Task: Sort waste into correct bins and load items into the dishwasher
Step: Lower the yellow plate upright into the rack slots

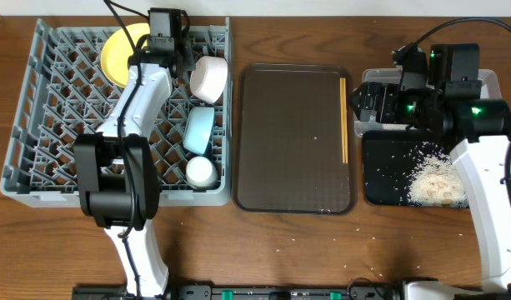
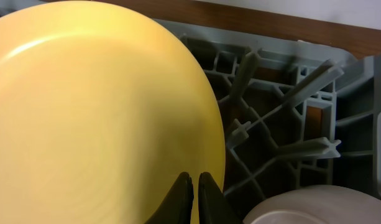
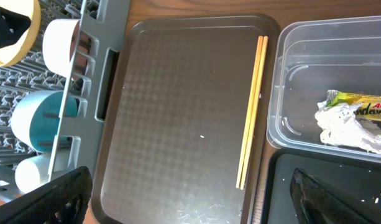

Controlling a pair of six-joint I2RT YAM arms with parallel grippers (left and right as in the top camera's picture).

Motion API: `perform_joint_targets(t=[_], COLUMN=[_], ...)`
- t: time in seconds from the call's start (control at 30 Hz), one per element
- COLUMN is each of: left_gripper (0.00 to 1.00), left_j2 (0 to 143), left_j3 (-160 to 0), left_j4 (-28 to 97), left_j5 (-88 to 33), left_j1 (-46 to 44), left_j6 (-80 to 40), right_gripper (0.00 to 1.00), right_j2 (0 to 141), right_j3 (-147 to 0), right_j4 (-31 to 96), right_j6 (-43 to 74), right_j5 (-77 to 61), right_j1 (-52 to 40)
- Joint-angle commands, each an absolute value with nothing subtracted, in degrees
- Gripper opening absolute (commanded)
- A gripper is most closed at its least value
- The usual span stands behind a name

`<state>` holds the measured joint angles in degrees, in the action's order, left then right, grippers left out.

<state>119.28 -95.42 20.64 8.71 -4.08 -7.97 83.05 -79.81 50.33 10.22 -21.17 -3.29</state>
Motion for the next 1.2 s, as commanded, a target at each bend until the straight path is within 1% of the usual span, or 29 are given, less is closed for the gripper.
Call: perform_joint_targets(t=[0.0,0.33,0.63,0.93,1.17], left_gripper=[0.08,0.08,0.08,0.08,0.08], left_j2=[120.14,120.57,124.11,125.05,124.9], left_j3=[-93.91,-93.1,-93.1,-93.1,-93.19], left_j4=[20.91,20.91,20.91,22.24,22.57], left_j5=[7.92,8.16,8.97,21.85,22.59], left_j1=[-3.92,-3.92,-3.92,-3.92,-3.95], left_j6=[-8.95,-8.91,-8.93,-9.58,-9.72], right_gripper=[0.99,0.99,0.99,0.99,0.99], right_j2=[83.26,83.26,83.26,83.26,83.26], right_j3=[-80.16,-80.16,-80.16,-80.16,-80.16], right_j4=[50.41,50.41,50.41,50.41,50.41], right_j6=[10.04,10.04,10.04,10.04,10.04], right_j5=[-21.39,-21.39,-21.39,-21.39,-21.39], right_j1=[-3.4,-3.4,-3.4,-3.4,-3.4])
